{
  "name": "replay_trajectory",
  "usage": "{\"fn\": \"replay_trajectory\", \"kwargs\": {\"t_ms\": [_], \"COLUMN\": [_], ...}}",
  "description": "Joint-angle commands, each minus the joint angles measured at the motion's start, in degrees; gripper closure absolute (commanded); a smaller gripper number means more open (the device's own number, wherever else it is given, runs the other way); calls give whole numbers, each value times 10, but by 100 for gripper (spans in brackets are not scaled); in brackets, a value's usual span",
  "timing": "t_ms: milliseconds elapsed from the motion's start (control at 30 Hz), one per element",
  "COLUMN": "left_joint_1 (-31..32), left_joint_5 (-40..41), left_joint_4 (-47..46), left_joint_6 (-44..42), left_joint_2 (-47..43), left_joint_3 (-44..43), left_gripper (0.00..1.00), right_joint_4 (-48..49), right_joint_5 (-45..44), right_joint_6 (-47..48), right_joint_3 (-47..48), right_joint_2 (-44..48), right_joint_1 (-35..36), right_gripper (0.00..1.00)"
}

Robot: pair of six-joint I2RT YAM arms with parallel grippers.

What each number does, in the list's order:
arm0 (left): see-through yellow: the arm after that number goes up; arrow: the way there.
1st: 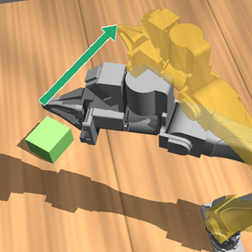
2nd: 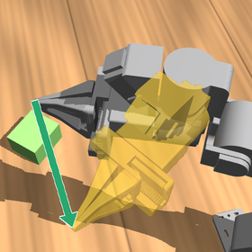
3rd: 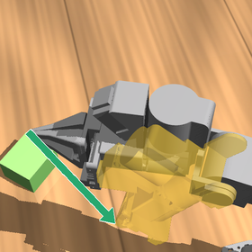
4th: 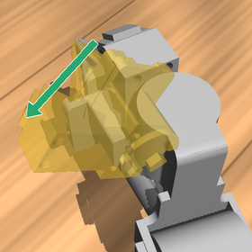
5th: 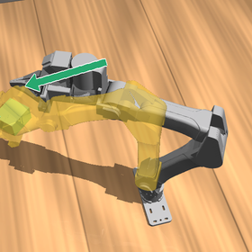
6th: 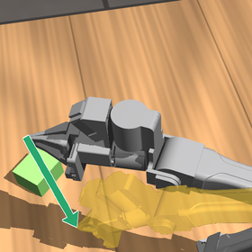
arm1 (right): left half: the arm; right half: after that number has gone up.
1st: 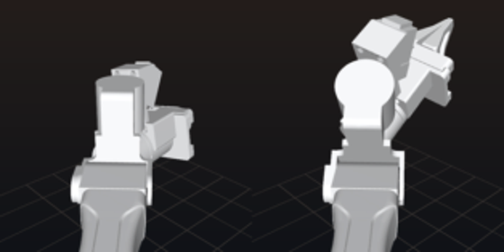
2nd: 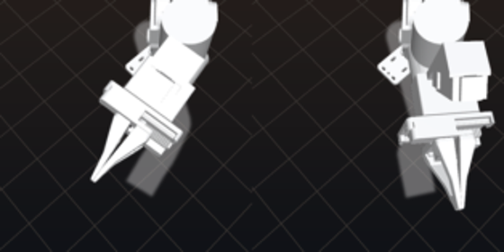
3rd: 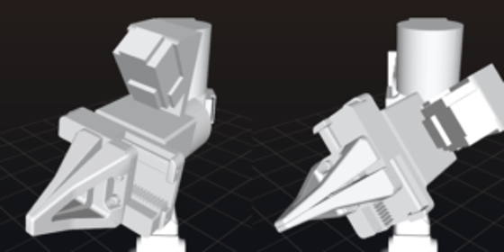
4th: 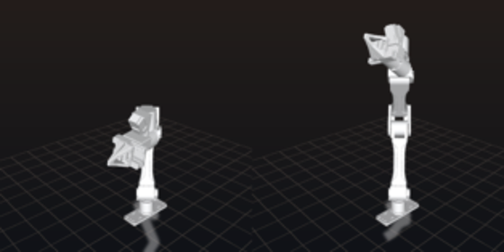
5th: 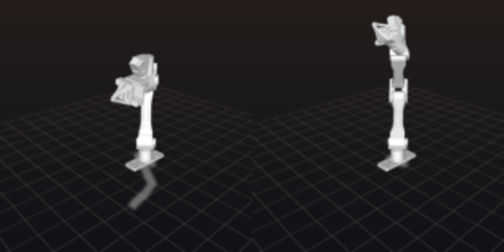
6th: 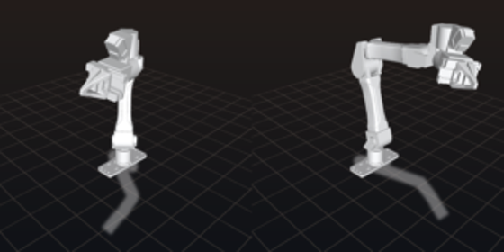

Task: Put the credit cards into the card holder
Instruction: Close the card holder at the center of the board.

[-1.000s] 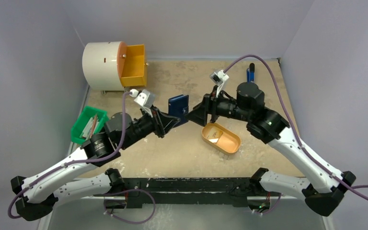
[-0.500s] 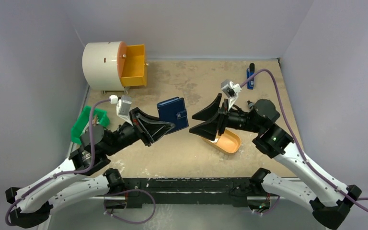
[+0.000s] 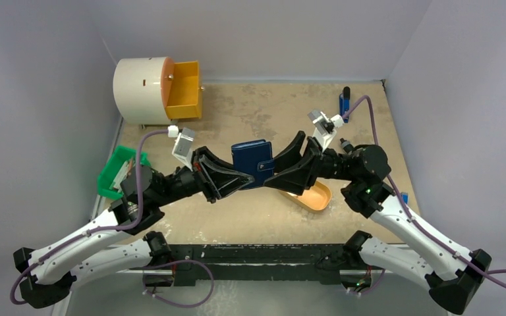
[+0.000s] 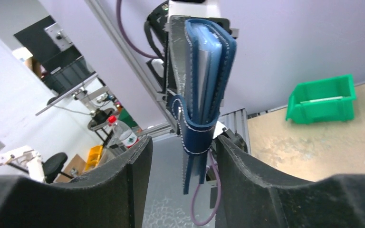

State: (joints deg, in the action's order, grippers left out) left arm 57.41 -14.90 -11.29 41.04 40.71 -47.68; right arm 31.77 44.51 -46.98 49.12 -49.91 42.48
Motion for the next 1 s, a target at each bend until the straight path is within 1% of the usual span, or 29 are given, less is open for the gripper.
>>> {"fn": "replay_trajectory", "kwargs": {"t_ms": [0, 233, 433, 533, 567, 600, 667, 700, 767, 867, 967], "left_joint_1": [1, 1, 1, 1, 1, 1, 1, 1, 1, 1, 1], "left_joint_5": [-15, 2, -2, -1, 1, 5, 22, 33, 66, 116, 147], "left_joint_4": [-62, -66, -81, -85, -85, -84, -74, -67, -53, -49, -52], "left_joint_6": [5, 3, 4, 4, 4, 5, 5, 3, -1, -8, -16], "left_joint_2": [-7, -8, 5, 12, 15, 16, 17, 14, 6, -9, -15], "left_joint_3": [-11, -6, -6, -7, -7, -8, -9, -8, -5, 3, 5], "left_gripper": [100, 100, 100, 99, 95, 87, 68, 60, 50, 43, 42], "right_joint_4": [79, 59, 9, -37, -61, -85, -133, -158, -197, -240, -254], "right_joint_5": [43, 58, 37, 6, -7, -20, -56, -71, -107, -131, -137], "right_joint_6": [-37, -35, 4, 40, 57, 73, 105, 123, 147, 173, 183], "right_joint_3": [12, 25, 40, 50, 56, 63, 76, 88, 96, 108, 113], "right_joint_2": [-7, -21, -19, -13, -11, -8, 0, 3, 13, 17, 13], "right_joint_1": [2, 2, 7, 12, 13, 15, 18, 19, 19, 19, 19], "right_gripper": [50, 69, 86, 96, 98, 100, 100, 100, 100, 100, 100]}}
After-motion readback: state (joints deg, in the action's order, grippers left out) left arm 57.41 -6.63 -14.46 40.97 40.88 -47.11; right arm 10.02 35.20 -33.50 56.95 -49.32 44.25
